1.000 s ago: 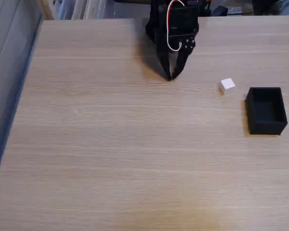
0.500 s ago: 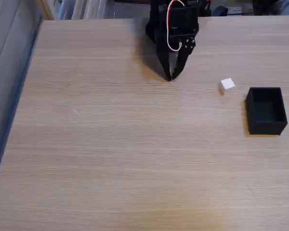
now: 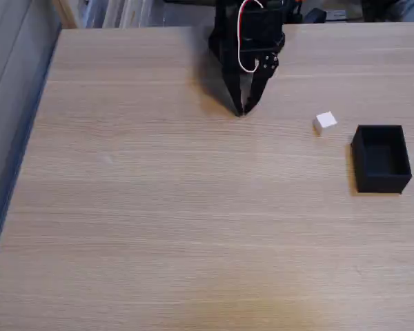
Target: Pick a white block and place it in the black box.
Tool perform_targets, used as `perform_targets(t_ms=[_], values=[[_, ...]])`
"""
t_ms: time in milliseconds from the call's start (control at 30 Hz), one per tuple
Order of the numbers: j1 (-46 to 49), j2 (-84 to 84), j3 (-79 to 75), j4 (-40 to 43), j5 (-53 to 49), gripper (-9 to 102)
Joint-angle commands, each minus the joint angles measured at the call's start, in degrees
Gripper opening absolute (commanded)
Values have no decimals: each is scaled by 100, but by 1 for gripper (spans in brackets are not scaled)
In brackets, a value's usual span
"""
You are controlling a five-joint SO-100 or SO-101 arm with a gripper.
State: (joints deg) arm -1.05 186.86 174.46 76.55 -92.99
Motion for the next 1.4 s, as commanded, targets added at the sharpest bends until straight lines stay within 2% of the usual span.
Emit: perform_targets(t_ms=[0, 200, 533, 667, 1067, 1367], values=[[-325, -606, -624, -97, 316, 2], [-1160, -2057, -1854, 9, 1266, 8], [-2109, -3164, -2821, 571, 1872, 24], [-2303, -3604, -2979, 519, 2021, 25], [-2522, -4746, -3340, -483, 2505, 28], [-3067, -5493, -3823, -501, 3243, 28]])
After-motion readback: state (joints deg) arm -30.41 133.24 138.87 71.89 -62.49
